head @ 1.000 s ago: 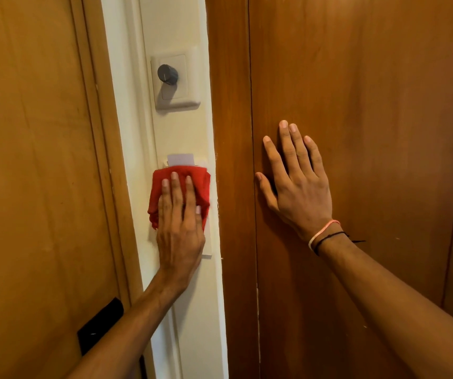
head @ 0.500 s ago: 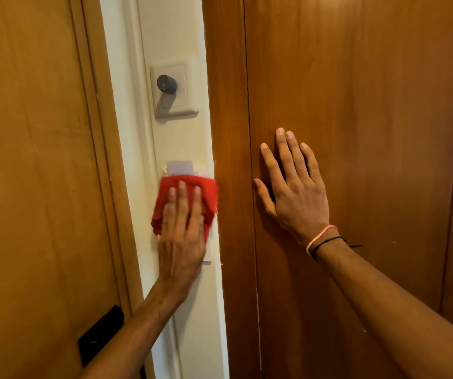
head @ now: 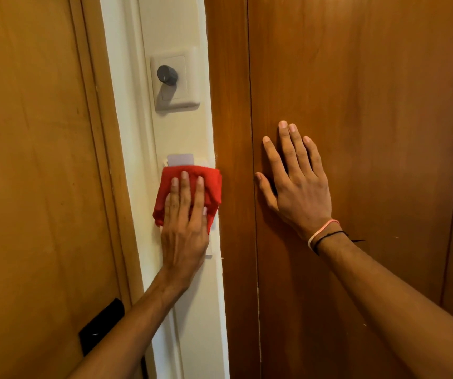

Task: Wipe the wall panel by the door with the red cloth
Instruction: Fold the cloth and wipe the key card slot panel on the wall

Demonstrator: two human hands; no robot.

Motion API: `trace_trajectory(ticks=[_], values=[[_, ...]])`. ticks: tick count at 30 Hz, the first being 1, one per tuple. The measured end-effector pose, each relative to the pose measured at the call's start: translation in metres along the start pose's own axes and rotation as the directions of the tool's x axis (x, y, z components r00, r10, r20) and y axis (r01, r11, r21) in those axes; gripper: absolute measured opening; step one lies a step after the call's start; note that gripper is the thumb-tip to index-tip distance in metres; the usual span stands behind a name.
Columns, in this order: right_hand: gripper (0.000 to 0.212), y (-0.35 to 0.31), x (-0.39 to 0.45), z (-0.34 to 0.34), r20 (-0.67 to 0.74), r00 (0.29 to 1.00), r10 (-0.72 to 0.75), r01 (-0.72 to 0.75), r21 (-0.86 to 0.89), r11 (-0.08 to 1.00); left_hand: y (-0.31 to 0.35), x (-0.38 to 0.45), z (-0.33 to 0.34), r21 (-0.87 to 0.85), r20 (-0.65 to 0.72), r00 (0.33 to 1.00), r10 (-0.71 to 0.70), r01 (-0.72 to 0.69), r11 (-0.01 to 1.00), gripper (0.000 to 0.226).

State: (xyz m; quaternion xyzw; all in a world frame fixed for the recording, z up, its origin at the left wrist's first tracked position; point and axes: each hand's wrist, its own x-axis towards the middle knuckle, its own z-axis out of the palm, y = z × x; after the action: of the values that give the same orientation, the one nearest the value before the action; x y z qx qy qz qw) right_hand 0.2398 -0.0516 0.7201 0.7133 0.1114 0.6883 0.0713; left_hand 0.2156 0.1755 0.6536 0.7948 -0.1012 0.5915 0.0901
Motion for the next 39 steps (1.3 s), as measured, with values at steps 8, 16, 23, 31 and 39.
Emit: trace_trajectory(ticks=[8, 16, 23, 31, 39], values=[[0.065, -0.001, 0.000, -0.001, 0.000, 1.000, 0.008, -0.008, 0.001, 1.000, -0.010, -0.017, -0.002, 0.092, 0.066, 0.991, 0.115, -0.121, 0.988, 0.063], [0.066, 0.000, 0.000, -0.002, 0.004, 1.000, 0.003, -0.003, 0.004, 1.000, 0.006, -0.006, -0.002, -0.047, -0.002, 0.979, -0.205, 0.204, 0.978, 0.056], [0.066, 0.001, 0.000, -0.001, 0.005, 1.000, -0.004, 0.004, -0.004, 1.000, -0.008, -0.006, -0.002, 0.036, 0.024, 0.991, -0.133, 0.132, 0.991, 0.055], [0.066, 0.000, 0.000, -0.003, 0.021, 1.000, -0.001, 0.001, 0.004, 1.000, -0.017, 0.000, -0.015, -0.003, 0.056, 0.993, -0.103, 0.104, 0.995, 0.056], [0.067, 0.002, 0.000, -0.001, 0.017, 1.000, 0.005, -0.005, -0.008, 1.000, -0.013, -0.007, -0.019, 0.075, 0.140, 0.989, -0.054, 0.044, 0.996, 0.059]])
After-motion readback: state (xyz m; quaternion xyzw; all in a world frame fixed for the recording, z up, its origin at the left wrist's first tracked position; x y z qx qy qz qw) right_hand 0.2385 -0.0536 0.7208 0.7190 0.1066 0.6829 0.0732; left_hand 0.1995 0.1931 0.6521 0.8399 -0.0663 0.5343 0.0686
